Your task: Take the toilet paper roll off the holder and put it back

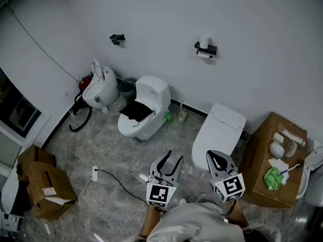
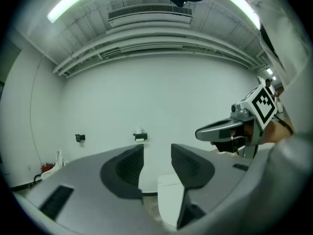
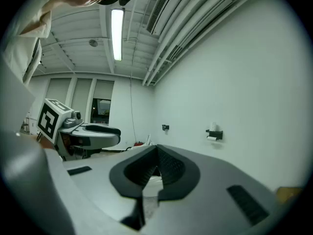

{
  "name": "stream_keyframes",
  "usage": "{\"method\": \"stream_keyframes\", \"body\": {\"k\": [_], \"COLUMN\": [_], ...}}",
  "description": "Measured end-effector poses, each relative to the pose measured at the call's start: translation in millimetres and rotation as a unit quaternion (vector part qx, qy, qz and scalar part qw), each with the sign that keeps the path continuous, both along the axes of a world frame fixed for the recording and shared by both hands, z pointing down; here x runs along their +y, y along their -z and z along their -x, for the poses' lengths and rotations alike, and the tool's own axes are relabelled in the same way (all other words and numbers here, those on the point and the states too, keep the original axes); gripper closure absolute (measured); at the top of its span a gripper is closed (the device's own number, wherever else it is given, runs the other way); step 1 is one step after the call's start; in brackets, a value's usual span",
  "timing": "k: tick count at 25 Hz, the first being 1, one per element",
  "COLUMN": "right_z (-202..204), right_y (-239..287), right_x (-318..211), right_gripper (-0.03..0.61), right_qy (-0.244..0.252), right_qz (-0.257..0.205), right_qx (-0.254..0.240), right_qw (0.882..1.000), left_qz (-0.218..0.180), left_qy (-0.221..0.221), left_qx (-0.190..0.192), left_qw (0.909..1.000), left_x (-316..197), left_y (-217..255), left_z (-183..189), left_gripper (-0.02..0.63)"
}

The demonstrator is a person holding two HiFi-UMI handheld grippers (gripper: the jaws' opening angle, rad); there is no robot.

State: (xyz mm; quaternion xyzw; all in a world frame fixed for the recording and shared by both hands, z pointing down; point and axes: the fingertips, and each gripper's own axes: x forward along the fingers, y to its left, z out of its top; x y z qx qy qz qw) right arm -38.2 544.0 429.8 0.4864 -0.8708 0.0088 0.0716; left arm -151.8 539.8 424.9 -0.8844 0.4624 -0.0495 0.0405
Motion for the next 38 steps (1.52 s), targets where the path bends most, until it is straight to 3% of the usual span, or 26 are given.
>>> {"method": "stream_keyframes", "body": {"k": [8, 19, 38], "right_z": [27.5, 32.2, 37.3], "right_y": [-6.8, -14.0, -11.8], "right_x": [6.9, -24.1, -162.3], "right_gripper": [0.581, 0.581, 0.581], "right_qy": [0.000, -0.009, 0.023], "right_qz": [0.004, 0.009, 0.007], "right_qx": [-0.016, -0.010, -0.023], "right_qw": [1.000, 1.000, 0.999], "left_qz": [-0.003, -0.009, -0.014], "left_qy": [0.001, 0.000, 0.024], "left_qx": [0.005, 0.004, -0.008], "left_qw": [1.0000, 1.0000, 0.9996], "left_x": [6.0, -30.6, -156.8], "left_y": [-1.7, -2.7, 5.0], "left_z": [20.1, 28.6, 26.5], "left_gripper": [0.431, 0.431, 0.431]}}
